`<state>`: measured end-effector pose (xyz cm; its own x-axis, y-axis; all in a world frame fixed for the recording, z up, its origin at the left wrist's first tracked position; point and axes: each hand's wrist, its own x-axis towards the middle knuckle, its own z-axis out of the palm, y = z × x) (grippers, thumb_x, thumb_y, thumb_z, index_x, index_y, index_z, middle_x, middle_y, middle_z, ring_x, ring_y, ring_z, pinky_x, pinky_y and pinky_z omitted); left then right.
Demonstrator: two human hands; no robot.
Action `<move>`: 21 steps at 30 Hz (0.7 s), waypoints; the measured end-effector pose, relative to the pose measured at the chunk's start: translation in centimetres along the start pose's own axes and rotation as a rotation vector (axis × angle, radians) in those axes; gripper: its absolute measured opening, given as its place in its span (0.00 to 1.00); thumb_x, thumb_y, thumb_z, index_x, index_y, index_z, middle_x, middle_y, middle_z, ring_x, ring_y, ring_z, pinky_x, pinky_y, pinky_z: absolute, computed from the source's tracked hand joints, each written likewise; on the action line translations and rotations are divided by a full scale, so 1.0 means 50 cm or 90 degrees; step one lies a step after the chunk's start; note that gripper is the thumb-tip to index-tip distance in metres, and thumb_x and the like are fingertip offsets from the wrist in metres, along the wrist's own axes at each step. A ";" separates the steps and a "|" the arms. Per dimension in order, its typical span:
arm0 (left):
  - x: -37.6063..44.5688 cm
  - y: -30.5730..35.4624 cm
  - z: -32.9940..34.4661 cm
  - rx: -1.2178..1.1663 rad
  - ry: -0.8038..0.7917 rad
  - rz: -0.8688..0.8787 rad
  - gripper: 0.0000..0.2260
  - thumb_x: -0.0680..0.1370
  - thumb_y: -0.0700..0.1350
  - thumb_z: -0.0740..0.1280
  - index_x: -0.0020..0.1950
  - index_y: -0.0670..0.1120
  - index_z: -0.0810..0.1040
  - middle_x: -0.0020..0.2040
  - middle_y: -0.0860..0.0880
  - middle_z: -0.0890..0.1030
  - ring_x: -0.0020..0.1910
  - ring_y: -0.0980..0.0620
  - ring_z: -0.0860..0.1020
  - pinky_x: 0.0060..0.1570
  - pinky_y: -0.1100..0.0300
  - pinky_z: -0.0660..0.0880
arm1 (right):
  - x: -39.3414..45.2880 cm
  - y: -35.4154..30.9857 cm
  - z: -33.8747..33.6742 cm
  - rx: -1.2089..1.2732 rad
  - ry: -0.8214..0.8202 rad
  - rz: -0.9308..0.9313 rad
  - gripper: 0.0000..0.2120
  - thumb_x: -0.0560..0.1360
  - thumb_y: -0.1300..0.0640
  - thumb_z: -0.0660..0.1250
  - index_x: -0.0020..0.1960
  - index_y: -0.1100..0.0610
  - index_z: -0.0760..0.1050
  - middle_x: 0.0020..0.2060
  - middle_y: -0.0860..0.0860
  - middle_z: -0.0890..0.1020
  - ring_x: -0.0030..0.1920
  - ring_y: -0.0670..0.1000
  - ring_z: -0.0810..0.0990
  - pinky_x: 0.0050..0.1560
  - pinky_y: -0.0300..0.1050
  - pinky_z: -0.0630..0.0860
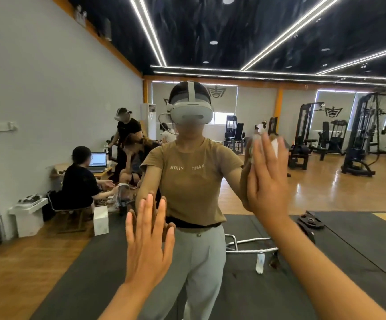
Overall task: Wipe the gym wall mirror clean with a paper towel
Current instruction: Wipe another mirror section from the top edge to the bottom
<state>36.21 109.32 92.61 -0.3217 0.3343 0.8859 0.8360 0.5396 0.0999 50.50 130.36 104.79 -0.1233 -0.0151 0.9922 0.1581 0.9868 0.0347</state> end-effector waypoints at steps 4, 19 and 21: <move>-0.001 0.001 0.004 0.000 -0.012 -0.007 0.28 0.84 0.54 0.50 0.82 0.45 0.52 0.83 0.44 0.48 0.81 0.45 0.48 0.78 0.44 0.43 | -0.167 -0.015 0.009 0.010 -0.084 -0.055 0.22 0.83 0.64 0.56 0.76 0.63 0.61 0.81 0.50 0.55 0.79 0.65 0.53 0.77 0.64 0.56; -0.004 -0.012 0.008 0.002 -0.015 0.013 0.29 0.83 0.52 0.53 0.83 0.46 0.50 0.83 0.45 0.47 0.81 0.44 0.50 0.78 0.41 0.47 | -0.156 0.017 -0.014 -0.057 -0.197 -0.242 0.26 0.80 0.64 0.60 0.77 0.61 0.60 0.79 0.54 0.59 0.79 0.61 0.56 0.78 0.60 0.53; -0.006 -0.012 0.012 0.007 -0.006 0.013 0.29 0.83 0.52 0.53 0.83 0.46 0.49 0.83 0.44 0.48 0.81 0.44 0.50 0.78 0.41 0.47 | -0.078 0.005 -0.009 -0.050 -0.161 -0.228 0.26 0.80 0.66 0.61 0.76 0.63 0.61 0.77 0.56 0.61 0.79 0.61 0.56 0.79 0.60 0.52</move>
<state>35.54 109.34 92.04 -0.3084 0.3525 0.8836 0.8374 0.5412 0.0763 51.45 130.62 100.97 -0.4181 -0.3049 0.8557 0.1338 0.9111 0.3900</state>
